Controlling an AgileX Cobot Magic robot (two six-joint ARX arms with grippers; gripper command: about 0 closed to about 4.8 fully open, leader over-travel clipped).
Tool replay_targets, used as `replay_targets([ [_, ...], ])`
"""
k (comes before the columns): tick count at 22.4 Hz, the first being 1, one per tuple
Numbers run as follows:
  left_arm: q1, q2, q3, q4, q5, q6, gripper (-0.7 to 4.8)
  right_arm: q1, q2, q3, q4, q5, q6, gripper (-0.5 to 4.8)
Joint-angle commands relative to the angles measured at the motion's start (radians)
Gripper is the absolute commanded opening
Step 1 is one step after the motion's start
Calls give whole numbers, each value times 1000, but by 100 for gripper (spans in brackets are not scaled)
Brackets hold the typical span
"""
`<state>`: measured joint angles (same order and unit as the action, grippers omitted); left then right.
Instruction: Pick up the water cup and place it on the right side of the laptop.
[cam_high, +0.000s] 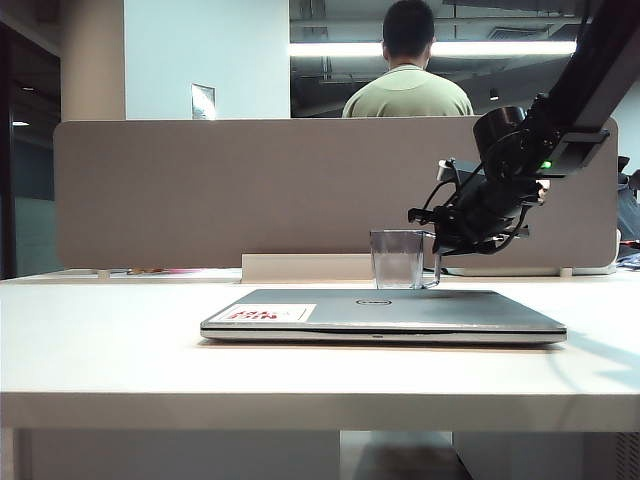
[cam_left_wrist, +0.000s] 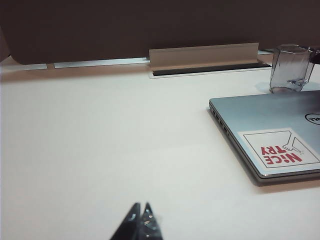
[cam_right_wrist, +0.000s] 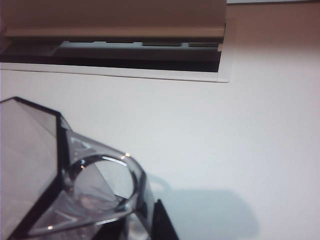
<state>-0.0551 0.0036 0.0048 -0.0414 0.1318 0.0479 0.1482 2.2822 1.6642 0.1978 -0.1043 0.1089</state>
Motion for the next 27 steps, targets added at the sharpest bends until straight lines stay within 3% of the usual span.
replay_targets([
  [1, 0, 0, 3, 13, 4, -3, -4, 1, 11, 4, 49, 24, 3, 84],
  [5, 0, 0, 3, 13, 4, -3, -4, 1, 14, 4, 79, 24, 3, 78],
  [8, 0, 0, 3, 13, 4, -3, -4, 1, 14, 4, 93, 24, 3, 35],
  [20, 0, 0, 3, 13, 4, -4, -4, 1, 14, 4, 123, 24, -13, -1],
  [27, 0, 0, 3, 13, 4, -3, -4, -21, -72, 4, 11, 46, -81, -1],
])
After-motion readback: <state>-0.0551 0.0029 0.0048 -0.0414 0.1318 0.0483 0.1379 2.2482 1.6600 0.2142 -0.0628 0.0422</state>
